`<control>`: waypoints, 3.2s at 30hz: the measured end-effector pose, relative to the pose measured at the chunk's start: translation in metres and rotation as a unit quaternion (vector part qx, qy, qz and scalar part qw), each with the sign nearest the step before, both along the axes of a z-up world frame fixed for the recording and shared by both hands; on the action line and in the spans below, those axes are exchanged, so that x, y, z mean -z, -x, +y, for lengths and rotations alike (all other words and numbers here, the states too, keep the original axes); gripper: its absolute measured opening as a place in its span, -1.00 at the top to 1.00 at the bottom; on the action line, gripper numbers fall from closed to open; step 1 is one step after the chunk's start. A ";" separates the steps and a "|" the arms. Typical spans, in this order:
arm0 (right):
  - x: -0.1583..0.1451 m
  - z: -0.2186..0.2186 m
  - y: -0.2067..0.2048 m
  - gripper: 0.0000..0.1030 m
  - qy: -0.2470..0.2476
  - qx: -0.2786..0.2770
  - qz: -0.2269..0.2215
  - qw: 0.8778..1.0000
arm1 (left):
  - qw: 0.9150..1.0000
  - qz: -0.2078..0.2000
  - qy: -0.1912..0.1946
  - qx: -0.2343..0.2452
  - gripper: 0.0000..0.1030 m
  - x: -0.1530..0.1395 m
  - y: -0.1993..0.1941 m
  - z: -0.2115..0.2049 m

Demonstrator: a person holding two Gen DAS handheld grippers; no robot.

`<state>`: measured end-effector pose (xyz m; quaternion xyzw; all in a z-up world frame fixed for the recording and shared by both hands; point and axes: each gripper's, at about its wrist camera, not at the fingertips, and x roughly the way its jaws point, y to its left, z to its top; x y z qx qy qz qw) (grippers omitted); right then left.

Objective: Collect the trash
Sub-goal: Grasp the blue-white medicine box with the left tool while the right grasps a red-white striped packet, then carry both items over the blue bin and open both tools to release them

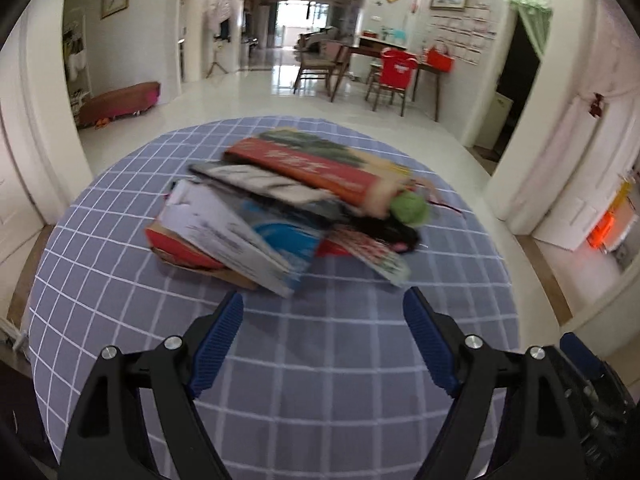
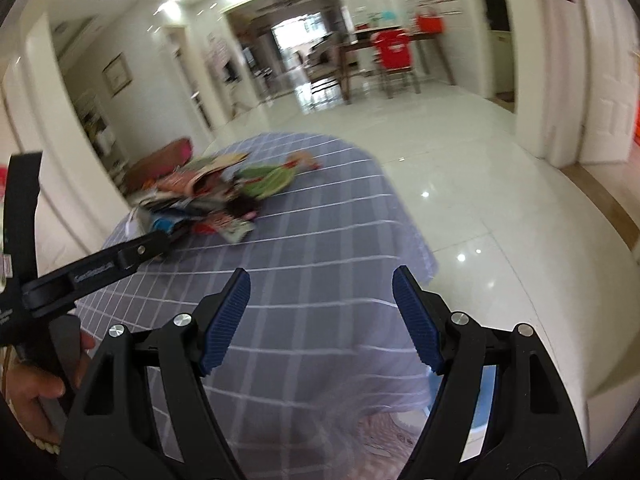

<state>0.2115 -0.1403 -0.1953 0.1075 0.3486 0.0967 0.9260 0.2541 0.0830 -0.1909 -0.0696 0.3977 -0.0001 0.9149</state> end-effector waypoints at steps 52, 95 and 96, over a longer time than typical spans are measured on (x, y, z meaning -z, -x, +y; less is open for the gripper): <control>-0.024 -0.001 0.021 0.64 -0.048 -0.054 0.000 0.997 | 0.996 -0.029 0.059 0.068 0.90 -0.040 0.071 0.003; 0.080 -0.233 0.100 -0.23 -0.072 0.222 0.066 0.970 | 0.947 0.098 -0.035 0.305 0.90 0.093 0.026 -0.298; 0.078 -0.235 0.102 -0.23 -0.070 0.227 0.061 0.969 | 0.946 0.098 -0.037 0.306 0.90 0.093 0.026 -0.298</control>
